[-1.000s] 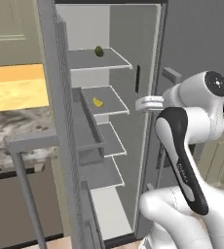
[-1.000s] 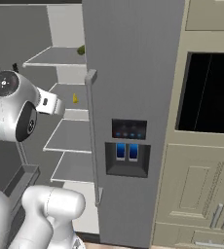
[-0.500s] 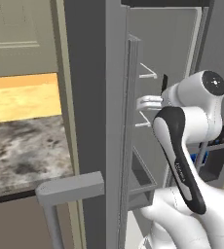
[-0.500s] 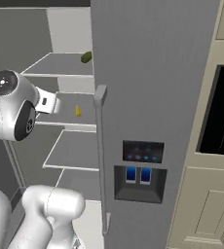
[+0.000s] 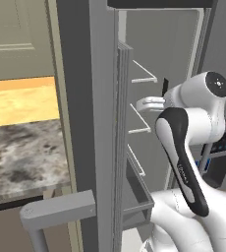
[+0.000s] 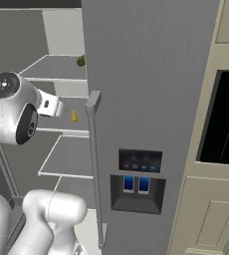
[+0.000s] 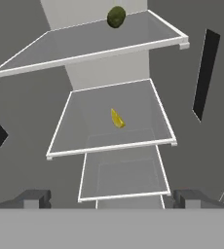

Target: Take the lemon wedge from the fridge and place it on the plate with fish on the dining counter.

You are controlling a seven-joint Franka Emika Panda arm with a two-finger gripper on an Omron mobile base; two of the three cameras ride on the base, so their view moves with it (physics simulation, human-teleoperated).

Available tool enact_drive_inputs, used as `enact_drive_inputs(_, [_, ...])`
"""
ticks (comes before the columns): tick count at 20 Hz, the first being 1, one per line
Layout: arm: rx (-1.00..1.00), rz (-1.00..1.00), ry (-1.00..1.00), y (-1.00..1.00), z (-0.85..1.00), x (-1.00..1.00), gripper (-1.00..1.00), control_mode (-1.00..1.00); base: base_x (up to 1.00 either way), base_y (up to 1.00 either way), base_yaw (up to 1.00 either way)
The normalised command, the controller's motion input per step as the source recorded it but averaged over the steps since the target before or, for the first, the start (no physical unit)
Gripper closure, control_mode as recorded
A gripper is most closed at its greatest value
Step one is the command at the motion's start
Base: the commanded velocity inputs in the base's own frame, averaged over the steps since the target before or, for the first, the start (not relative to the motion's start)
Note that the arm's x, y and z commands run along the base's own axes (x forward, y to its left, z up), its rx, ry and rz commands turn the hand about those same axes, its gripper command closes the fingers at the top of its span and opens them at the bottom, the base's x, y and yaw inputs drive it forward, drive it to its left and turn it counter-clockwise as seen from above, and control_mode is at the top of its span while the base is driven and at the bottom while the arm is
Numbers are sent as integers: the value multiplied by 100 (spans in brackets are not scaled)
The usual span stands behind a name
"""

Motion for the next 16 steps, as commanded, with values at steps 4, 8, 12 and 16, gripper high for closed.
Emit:
enact_drive_inputs(4, [0,0,1,0,0,21,-100,-100,0,0,0])
enact_drive_inputs(8, [0,0,1,0,0,32,-100,-100,0,0,0])
enact_drive_inputs(12, [-6,0,2,4,-5,57,-100,-100,0,0,0])
enact_drive_inputs(16, [-12,0,12,21,-24,88,-100,-100,0,0,0])
